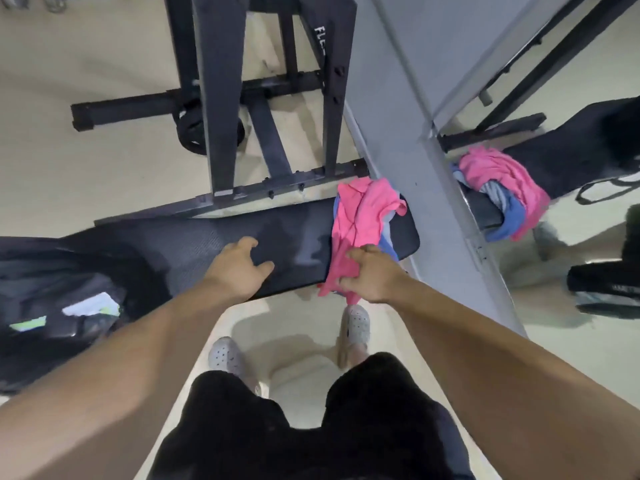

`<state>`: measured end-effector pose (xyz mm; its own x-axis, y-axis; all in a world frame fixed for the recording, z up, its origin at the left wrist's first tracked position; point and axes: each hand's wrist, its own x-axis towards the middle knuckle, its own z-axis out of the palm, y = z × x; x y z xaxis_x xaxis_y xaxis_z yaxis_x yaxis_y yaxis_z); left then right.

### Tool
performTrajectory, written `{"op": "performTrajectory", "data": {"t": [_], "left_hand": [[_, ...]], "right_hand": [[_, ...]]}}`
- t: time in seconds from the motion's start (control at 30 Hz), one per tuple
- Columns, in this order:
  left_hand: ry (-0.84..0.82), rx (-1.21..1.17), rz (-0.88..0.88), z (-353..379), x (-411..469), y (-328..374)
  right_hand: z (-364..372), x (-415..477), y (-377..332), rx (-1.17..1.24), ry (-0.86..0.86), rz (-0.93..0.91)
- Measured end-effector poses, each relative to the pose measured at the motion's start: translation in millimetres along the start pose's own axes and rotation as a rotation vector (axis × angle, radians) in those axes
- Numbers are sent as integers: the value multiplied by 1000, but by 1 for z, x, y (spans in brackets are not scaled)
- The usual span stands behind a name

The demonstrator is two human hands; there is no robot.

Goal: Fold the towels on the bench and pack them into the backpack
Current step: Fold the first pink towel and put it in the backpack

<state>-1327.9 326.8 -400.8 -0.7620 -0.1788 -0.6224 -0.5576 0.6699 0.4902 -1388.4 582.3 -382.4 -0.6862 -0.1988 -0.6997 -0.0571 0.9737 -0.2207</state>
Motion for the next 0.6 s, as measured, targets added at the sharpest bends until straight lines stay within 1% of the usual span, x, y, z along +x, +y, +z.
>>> {"op": "performTrajectory", "data": {"t": [0.1,0.2,0.27,0.4,0.47,0.53,0.6], "left_hand": [[49,-21,-42,34,41,-7],[60,-102,-23,78,82,-8],[58,-112,21,105,112,-8],[64,-35,175,147,176,-16],[95,1,240,161,204,-22],[142,50,299,172,229,-29],[184,81,366,181,250,-35]], "right_hand": [[15,65,18,87,-4,-41],[36,124,48,171,40,-56],[51,159,68,211,147,-1],[79,223,97,235,427,87],[93,250,106,177,509,128],[104,269,112,28,549,142],[112,281,116,-103,633,74]]}}
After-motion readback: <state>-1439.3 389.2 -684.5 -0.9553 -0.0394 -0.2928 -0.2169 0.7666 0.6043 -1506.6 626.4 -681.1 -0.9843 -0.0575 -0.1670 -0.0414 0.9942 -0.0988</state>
